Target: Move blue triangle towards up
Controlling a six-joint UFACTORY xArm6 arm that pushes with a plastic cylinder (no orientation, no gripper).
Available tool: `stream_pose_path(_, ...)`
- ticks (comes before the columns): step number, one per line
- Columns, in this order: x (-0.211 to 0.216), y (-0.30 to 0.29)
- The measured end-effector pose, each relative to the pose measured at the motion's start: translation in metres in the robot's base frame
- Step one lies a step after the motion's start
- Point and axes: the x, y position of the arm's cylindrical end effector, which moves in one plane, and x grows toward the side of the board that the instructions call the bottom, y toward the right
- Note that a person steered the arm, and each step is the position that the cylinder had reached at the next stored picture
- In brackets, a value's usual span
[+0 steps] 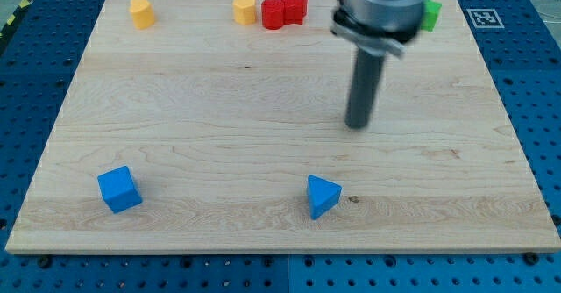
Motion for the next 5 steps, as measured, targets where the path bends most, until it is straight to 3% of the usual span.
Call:
stream_pose_path(1, 0.073, 0.017)
stream_pose_path(2, 0.110, -0.012)
stream_pose_path(3, 0.113, -0.070)
stream_pose_path(5, 0.033, -0.145)
